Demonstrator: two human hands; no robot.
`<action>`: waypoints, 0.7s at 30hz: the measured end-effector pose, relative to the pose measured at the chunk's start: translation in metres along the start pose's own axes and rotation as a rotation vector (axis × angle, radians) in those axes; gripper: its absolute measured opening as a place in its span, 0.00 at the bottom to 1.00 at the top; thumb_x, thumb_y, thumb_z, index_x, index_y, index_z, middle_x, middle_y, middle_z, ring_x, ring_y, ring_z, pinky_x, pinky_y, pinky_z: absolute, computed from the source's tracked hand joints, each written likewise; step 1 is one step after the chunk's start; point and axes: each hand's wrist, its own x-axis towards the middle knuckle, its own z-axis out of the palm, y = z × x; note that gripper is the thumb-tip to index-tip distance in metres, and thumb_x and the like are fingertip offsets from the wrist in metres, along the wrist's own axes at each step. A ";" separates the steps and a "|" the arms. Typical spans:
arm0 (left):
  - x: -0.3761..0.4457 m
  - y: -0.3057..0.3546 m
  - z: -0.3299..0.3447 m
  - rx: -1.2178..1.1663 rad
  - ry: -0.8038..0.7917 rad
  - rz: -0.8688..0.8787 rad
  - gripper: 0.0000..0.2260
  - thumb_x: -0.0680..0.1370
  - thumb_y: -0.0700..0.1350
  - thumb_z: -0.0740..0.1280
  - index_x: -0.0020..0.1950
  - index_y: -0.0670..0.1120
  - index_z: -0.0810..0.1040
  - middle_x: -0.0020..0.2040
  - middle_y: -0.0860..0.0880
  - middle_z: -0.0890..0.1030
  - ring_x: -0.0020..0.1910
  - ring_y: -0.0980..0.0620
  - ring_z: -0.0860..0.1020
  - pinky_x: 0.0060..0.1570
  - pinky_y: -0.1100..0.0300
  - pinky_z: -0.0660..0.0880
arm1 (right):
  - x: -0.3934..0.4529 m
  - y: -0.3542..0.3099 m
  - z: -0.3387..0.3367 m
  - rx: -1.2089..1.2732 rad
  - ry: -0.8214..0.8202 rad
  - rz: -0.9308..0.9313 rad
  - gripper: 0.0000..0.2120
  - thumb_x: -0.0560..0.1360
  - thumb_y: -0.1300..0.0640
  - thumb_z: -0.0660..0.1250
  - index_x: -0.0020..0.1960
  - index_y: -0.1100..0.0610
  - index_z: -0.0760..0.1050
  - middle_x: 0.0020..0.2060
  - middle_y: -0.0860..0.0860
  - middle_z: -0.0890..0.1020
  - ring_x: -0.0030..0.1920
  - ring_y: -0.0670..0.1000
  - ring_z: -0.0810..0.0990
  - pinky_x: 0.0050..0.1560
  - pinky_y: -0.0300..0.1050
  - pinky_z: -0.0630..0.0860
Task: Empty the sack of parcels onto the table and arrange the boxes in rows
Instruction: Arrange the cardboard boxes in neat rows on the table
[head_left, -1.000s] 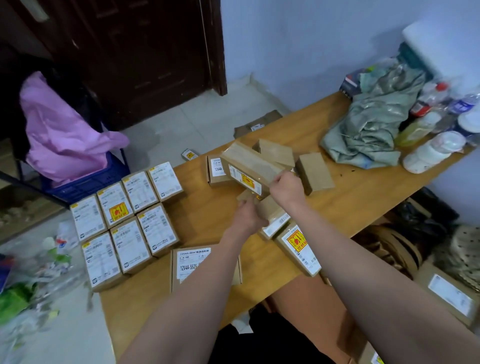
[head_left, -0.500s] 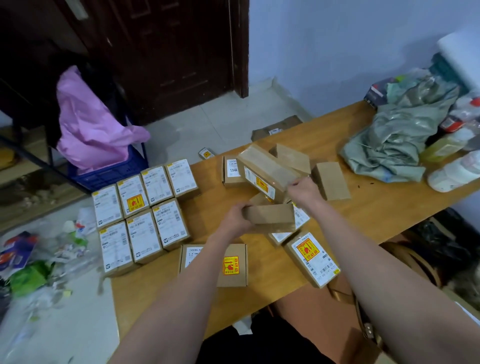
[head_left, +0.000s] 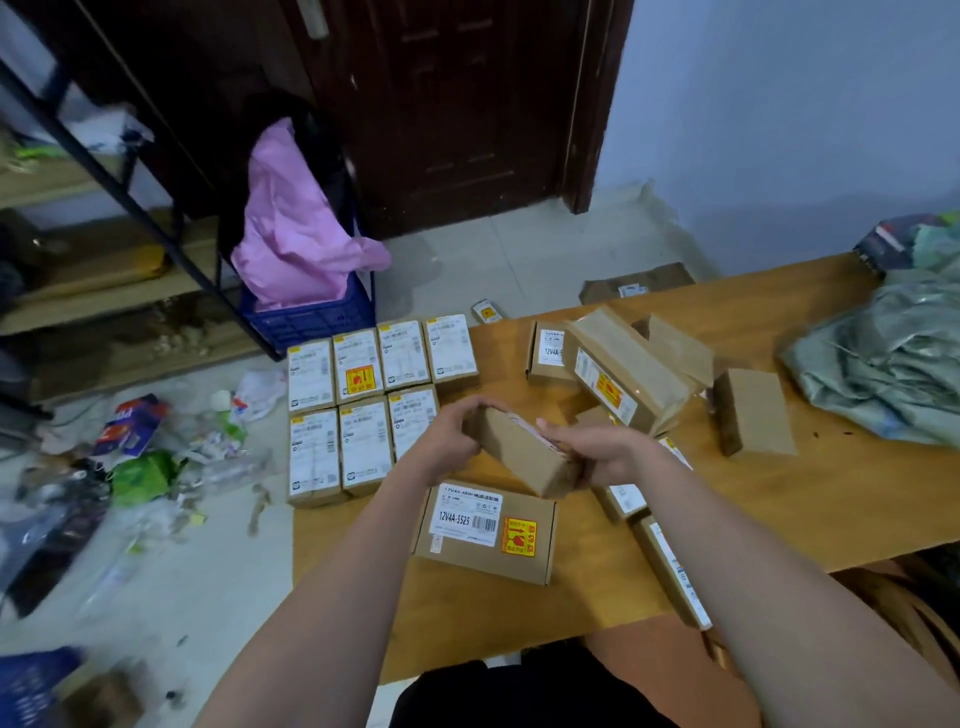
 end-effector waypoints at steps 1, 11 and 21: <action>-0.002 0.000 -0.005 -0.034 0.016 0.000 0.35 0.66 0.21 0.61 0.55 0.60 0.80 0.64 0.52 0.73 0.65 0.47 0.71 0.50 0.53 0.78 | 0.005 0.000 0.002 0.050 -0.013 -0.008 0.24 0.77 0.42 0.65 0.63 0.60 0.75 0.53 0.57 0.83 0.52 0.54 0.82 0.60 0.53 0.77; -0.013 -0.013 -0.022 -0.582 0.196 -0.343 0.13 0.84 0.44 0.61 0.69 0.50 0.71 0.56 0.45 0.82 0.49 0.46 0.83 0.42 0.53 0.81 | 0.037 -0.017 0.029 0.088 -0.029 -0.115 0.18 0.76 0.57 0.70 0.65 0.59 0.74 0.56 0.57 0.84 0.59 0.57 0.81 0.63 0.57 0.75; 0.001 -0.051 -0.028 0.093 0.475 -0.248 0.16 0.81 0.41 0.62 0.68 0.49 0.74 0.62 0.45 0.77 0.55 0.47 0.76 0.53 0.53 0.76 | 0.072 -0.028 0.037 -0.002 0.199 -0.089 0.15 0.73 0.60 0.74 0.58 0.54 0.75 0.51 0.54 0.85 0.52 0.54 0.83 0.52 0.52 0.79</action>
